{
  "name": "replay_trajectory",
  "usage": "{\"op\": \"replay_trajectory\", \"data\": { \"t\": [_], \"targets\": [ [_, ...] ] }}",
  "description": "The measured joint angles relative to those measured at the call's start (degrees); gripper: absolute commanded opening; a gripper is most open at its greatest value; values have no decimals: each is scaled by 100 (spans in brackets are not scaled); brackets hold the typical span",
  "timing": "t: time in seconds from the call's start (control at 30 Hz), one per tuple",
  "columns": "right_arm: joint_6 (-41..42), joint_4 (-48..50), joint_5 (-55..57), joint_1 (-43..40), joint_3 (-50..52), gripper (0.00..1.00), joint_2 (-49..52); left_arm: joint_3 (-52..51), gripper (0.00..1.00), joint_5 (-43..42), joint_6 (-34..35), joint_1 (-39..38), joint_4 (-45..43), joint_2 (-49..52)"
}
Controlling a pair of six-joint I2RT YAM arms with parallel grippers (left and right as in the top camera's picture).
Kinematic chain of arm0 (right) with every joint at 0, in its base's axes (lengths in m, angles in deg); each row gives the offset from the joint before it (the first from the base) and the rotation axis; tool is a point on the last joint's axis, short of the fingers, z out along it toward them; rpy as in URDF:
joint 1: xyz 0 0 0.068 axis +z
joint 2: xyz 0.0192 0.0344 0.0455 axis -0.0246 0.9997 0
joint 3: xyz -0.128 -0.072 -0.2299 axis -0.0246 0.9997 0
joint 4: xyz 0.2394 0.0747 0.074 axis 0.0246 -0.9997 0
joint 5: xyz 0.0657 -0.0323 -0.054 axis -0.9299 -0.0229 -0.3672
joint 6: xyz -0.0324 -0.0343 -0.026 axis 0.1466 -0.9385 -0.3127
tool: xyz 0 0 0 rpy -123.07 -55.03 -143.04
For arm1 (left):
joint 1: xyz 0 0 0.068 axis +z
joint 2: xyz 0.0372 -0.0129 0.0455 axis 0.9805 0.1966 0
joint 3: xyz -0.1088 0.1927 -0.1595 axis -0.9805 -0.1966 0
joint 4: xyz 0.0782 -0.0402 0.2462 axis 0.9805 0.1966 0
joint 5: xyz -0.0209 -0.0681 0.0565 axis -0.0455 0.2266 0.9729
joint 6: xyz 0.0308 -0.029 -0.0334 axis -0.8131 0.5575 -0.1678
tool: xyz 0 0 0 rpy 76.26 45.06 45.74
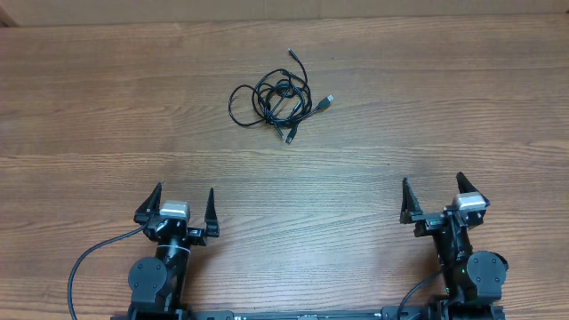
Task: Untangle cables
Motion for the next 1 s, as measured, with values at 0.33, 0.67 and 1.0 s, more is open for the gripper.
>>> {"op": "replay_trajectory", "data": {
  "t": [0.33, 0.67, 1.0],
  "targets": [
    [0, 0, 0, 0, 0, 100, 0, 0, 100, 0, 0, 0, 0, 0],
    [2, 2, -96, 0, 0, 100, 0, 0, 99, 0, 0, 0, 0, 0],
    [4, 31, -116, 0, 0, 100, 0, 0, 100, 0, 0, 0, -2, 0]
  ]
}}
